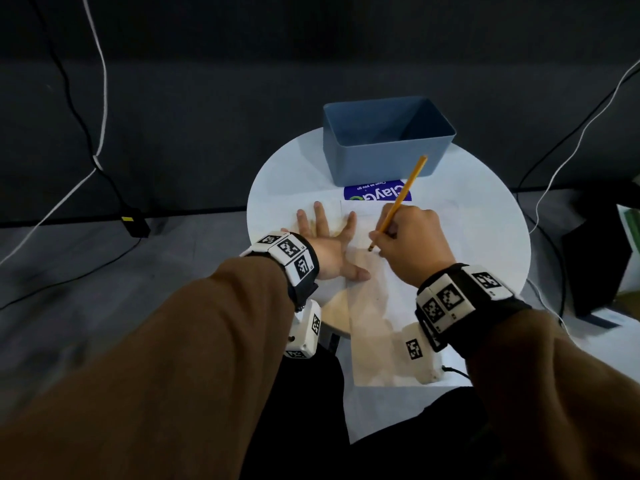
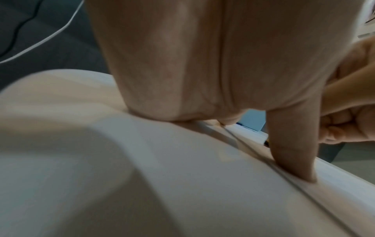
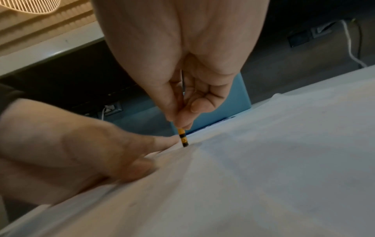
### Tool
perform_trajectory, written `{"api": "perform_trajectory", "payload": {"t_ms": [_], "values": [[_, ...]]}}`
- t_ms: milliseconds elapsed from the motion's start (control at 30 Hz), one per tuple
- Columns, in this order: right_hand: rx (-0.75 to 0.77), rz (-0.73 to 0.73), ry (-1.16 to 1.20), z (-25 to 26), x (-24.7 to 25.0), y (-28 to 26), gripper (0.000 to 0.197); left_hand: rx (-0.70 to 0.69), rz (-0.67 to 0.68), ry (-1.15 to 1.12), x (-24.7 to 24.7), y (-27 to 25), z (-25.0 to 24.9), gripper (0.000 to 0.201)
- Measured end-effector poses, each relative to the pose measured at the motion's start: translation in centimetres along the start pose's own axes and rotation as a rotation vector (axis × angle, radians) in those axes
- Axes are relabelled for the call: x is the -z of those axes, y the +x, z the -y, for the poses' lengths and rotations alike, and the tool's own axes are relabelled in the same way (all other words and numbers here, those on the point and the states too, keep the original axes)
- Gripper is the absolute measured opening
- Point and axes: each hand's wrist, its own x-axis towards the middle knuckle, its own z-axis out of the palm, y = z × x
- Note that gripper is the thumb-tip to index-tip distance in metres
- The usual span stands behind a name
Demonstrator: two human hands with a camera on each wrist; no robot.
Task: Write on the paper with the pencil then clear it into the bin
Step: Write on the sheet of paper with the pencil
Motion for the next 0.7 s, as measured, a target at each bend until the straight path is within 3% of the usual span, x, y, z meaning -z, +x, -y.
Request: {"api": "perform_trajectory", "payload": {"t_ms": [133, 300, 500, 700], "values": [[-0.084, -0.064, -0.008, -1.5, 1.4, 0.5, 0.014, -0.014, 0.013, -0.031, 0.2, 0.0, 0.3, 0.115], [0.051, 0.019, 0.033, 0.2, 0.0, -0.1, 0.019, 0.002, 0.017, 0.004, 0.2, 0.0, 0.1, 0.112], [-0.016, -0.015, -0.013, -1.2, 1.0, 0.8, 0.015, -0.008, 0.023, -0.017, 0.3, -0.3, 0.2, 0.114], [0.111, 0.075, 0.018, 0.3, -0.4, 0.4, 0.016, -0.006, 0.015, -0.003, 0.3, -0.5, -0.1, 0.111]]}}
